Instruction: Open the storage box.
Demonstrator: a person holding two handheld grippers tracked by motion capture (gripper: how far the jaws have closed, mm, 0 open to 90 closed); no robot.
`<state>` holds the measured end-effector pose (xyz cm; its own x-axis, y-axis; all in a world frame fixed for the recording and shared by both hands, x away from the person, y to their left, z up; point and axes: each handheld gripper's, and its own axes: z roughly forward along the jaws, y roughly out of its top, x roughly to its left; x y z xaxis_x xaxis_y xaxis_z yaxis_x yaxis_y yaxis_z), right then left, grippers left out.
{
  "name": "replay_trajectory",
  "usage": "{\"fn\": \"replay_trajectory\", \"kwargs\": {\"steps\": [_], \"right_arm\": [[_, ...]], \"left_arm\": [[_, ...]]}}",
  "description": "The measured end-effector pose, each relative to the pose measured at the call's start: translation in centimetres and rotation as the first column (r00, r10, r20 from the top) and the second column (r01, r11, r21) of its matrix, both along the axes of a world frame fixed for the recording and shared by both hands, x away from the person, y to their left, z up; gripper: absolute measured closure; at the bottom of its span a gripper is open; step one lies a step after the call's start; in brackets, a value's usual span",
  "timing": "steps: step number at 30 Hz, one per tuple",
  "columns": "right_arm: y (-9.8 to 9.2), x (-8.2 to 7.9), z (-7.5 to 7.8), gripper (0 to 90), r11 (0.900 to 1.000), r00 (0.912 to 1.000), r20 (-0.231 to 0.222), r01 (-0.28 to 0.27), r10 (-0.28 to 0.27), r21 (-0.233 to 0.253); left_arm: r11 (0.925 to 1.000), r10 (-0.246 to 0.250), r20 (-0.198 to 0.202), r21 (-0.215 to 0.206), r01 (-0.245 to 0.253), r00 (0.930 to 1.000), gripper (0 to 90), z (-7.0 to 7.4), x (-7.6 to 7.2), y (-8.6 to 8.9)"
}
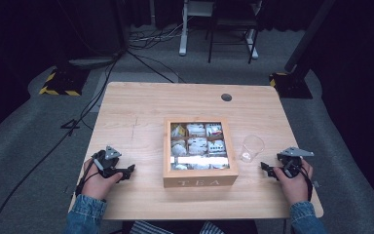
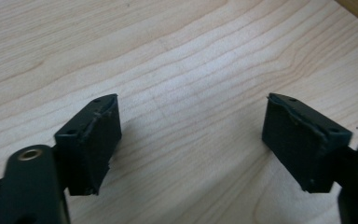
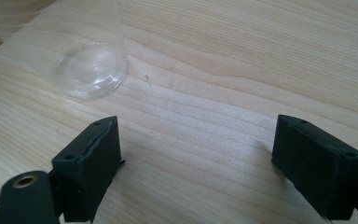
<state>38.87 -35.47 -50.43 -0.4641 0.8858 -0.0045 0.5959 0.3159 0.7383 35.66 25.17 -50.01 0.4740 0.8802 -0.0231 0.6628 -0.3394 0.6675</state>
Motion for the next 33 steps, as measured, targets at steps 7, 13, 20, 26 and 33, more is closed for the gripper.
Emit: {"fn": "replay_trajectory", "kwargs": {"steps": [7,13,20,26,33], "right_arm": [[0.0,0.0,0.0,15.6,1.0,1.0,0.0,0.0,0.0,0.0],[0.0,0.0,0.0,15.6,1.0,1.0,0.0,0.0,0.0,-0.001],[0.0,0.0,0.0,15.6,1.0,1.0,0.0,0.0,0.0,-0.001],[0.0,0.0,0.0,15.6,1.0,1.0,0.0,0.0,0.0,-0.001],[0.0,0.0,0.0,15.6,1.0,1.0,0.0,0.0,0.0,0.0]], "left_arm": [[0.9995,-0.003,0.063,-0.031,0.005,0.998,23.3,2.5,-0.6,-0.2],[0.997,-0.04,0.085,-0.063,0.045,0.9956,25.2,4.7,-1.7,-1.2],[0.9958,-0.06,0.084,-0.064,0.066,0.9946,25.8,5.7,-2.3,-1.9],[0.9949,-0.079,0.103,-0.055,0.085,0.9915,26.4,6.7,-3.2,-2.8],[0.982,-0.16,0.11,-0.084,0.169,0.981,26.8,7.5,-4.5,-5.2]]}}
